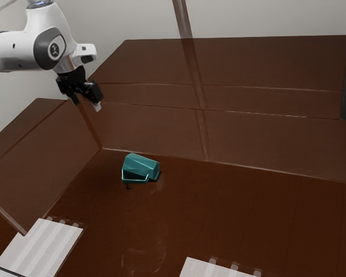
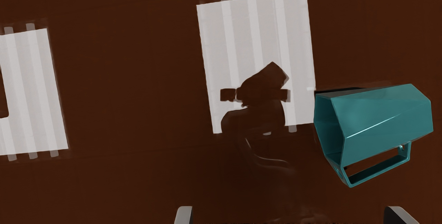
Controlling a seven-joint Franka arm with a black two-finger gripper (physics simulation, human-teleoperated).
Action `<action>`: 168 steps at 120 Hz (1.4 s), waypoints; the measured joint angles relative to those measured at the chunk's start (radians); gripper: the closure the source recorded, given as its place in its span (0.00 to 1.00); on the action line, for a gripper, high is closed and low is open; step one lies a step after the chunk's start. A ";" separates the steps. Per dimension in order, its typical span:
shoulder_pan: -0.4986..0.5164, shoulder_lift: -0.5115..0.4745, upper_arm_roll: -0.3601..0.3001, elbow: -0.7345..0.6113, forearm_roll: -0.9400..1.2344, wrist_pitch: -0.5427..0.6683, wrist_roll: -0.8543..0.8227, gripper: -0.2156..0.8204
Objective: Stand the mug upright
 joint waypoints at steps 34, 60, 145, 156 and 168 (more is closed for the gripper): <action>0.068 -0.031 0.037 -0.194 -0.212 0.074 0.033 0.21; 0.090 0.045 0.036 -0.275 -0.475 0.104 0.100 0.21; 0.096 0.249 0.014 -0.277 -0.992 0.069 0.423 0.21; 0.093 0.255 0.009 -0.276 -1.012 0.069 0.454 0.25; 0.091 0.256 0.003 -0.277 -1.024 0.072 0.483 0.38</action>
